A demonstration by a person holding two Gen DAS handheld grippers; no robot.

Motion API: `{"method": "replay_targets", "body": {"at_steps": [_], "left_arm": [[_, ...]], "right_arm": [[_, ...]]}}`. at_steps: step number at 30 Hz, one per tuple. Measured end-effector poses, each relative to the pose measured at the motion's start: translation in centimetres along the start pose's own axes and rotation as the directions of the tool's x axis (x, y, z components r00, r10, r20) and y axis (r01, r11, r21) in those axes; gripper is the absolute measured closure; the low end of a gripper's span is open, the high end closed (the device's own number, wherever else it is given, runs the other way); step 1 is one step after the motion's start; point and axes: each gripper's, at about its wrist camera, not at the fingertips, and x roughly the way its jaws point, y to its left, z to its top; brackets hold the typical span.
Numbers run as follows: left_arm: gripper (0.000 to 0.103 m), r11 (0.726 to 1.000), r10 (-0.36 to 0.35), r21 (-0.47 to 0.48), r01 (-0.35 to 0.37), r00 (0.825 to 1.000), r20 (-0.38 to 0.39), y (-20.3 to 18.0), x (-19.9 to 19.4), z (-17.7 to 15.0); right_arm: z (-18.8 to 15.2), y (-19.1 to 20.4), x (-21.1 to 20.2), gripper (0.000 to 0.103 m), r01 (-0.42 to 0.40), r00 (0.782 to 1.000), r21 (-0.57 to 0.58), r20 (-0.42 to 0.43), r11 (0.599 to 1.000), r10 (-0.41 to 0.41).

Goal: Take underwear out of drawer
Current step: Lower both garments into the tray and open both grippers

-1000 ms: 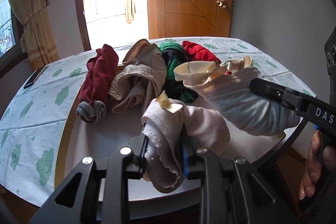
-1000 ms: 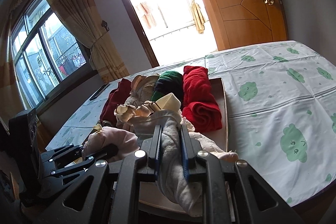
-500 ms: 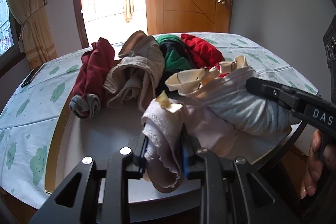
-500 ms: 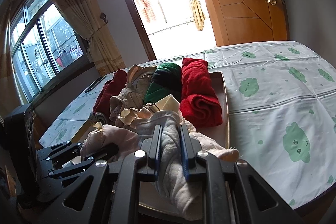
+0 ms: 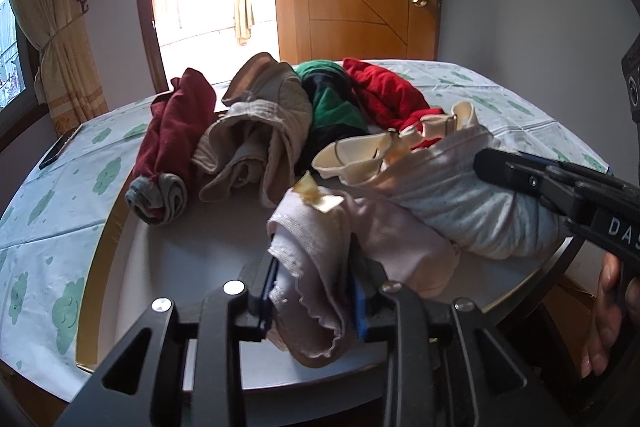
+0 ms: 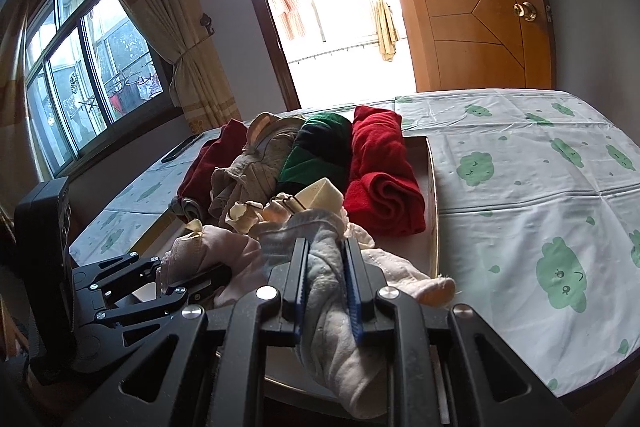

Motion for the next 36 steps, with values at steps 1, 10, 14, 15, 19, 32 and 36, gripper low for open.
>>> {"method": "replay_targets", "body": {"at_steps": [1, 10, 14, 15, 19, 32, 36], "left_arm": [[0.071, 1.0, 0.001, -0.003, -0.001, 1.0, 0.0, 0.1, -0.1, 0.0], [0.066, 1.0, 0.001, -0.017, -0.001, 1.0, 0.003, 0.4, -0.4, -0.1], [0.061, 1.0, -0.003, -0.029, 0.003, 1.0, 0.002, 0.6, -0.6, -0.1], [0.061, 1.0, -0.004, -0.03, 0.004, 1.0, 0.002, 0.6, -0.6, -0.1], [0.055, 0.999, -0.005, -0.032, 0.005, 1.0, 0.0, 0.6, -0.6, -0.1], [0.039, 1.0, -0.004, -0.031, 0.005, 0.999, 0.032, 0.1, -1.7, -0.6], [0.039, 0.999, -0.01, -0.049, 0.012, 0.999, 0.037, 0.4, -2.1, -0.9]], "right_arm": [[0.0, 0.0, 0.0, 0.083, -0.001, 1.0, 0.0, 0.001, 1.0, 0.001], [0.1, 0.1, -0.3, 0.076, -0.017, 1.0, 0.004, 0.001, 1.0, 0.017], [0.1, 0.1, -0.7, 0.066, -0.016, 1.0, 0.007, 0.006, 1.0, 0.016], [0.2, 0.1, -0.8, 0.061, -0.016, 1.0, 0.007, 0.01, 1.0, 0.016], [0.2, 0.2, -0.9, 0.058, -0.017, 1.0, 0.005, 0.013, 1.0, 0.017], [-0.3, 0.2, -2.4, 0.044, -0.006, 0.999, -0.009, 0.052, 1.0, 0.007], [-0.5, 0.3, -2.8, 0.044, -0.012, 0.998, -0.006, 0.059, 1.0, 0.012]]}}
